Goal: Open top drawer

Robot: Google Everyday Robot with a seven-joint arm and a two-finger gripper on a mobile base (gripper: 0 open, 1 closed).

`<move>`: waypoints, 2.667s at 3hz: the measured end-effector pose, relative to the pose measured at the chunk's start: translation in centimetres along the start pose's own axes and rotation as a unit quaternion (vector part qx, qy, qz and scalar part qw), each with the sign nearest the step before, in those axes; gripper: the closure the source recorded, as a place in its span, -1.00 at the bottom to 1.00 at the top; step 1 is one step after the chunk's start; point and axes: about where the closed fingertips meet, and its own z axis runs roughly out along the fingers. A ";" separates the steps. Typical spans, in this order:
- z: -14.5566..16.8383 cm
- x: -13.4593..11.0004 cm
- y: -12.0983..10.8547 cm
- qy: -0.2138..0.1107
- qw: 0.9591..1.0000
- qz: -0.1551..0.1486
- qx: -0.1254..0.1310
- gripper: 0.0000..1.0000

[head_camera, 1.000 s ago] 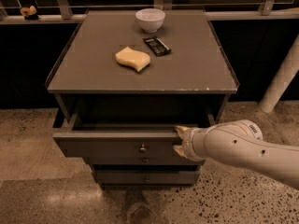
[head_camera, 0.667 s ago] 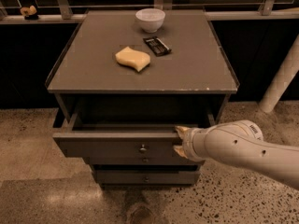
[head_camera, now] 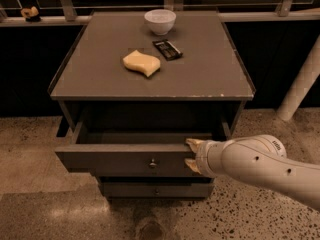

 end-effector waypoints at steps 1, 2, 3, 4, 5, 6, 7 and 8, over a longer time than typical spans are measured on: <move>-0.4 0.1 1.1 -0.003 1.000 -0.004 0.000 1.00; -0.4 0.1 1.1 -0.003 1.000 -0.004 0.000 1.00; -0.6 0.1 2.3 0.001 1.000 -0.020 0.000 1.00; -0.8 0.1 2.2 0.001 1.000 -0.020 0.001 1.00; -1.3 0.1 3.1 0.000 1.000 -0.022 0.005 1.00; -1.3 0.1 3.1 0.000 1.000 -0.022 0.005 1.00; -1.7 0.0 3.9 -0.001 0.999 -0.031 0.007 1.00; -1.7 -0.1 3.9 -0.001 0.999 -0.031 0.007 1.00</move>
Offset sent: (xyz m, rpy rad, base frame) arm -0.2941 -0.0567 -0.0630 0.0630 -0.0539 0.2230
